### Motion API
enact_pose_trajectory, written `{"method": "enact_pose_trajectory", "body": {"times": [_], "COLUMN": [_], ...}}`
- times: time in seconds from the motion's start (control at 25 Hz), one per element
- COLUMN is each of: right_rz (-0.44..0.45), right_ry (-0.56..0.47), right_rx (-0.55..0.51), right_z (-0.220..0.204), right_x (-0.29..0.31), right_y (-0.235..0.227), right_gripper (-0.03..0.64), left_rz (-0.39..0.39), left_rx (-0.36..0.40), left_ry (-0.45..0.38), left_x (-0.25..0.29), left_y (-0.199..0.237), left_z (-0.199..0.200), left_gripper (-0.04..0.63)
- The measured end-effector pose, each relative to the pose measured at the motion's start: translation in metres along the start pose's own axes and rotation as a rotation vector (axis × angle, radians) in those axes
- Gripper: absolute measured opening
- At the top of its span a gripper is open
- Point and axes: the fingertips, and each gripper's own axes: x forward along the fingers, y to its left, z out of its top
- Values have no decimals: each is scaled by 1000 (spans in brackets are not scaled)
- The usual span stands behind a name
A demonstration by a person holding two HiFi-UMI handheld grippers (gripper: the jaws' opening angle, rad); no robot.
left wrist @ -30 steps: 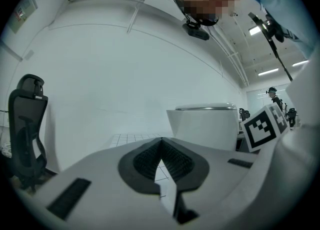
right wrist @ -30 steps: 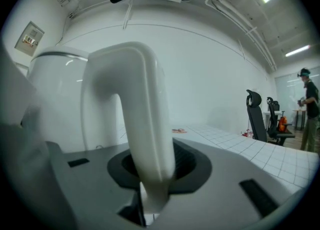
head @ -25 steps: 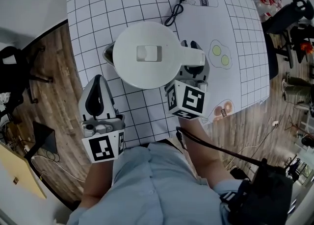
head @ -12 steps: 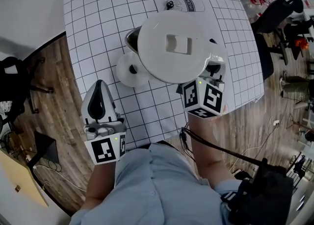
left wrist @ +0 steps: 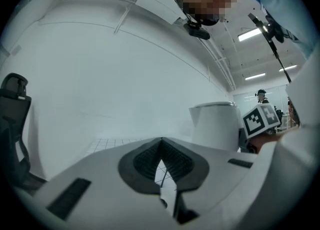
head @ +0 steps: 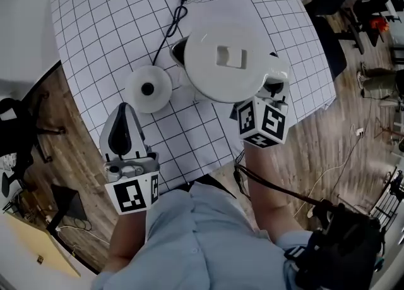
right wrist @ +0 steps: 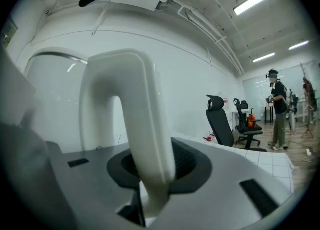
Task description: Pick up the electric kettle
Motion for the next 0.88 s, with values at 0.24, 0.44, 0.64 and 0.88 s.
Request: {"method": "enact_pose_trajectory", "body": {"times": [0.24,0.44,0.64,0.88], "right_rz": [-33,-16,30,60], "right_ry": [32,22,-26,-17], "right_rx": [16,28,17,43], "right_z": [-32,-49,-50,-54], "right_x": [-4,-6,-10,-9], "right_y": [-23,-27,-23,-20], "right_gripper": [83,89,92,104], "left_rz": [-35,-52,-58,-61], "left_rx": [13,21,31,42], "left_ry": [31,41,50,49], "left_x": [7,11,11,4], "left_y": [-11,-16,-19,-24], "left_z": [-8,-12,-13,-10], "left_gripper": [0,0,0,0]}}
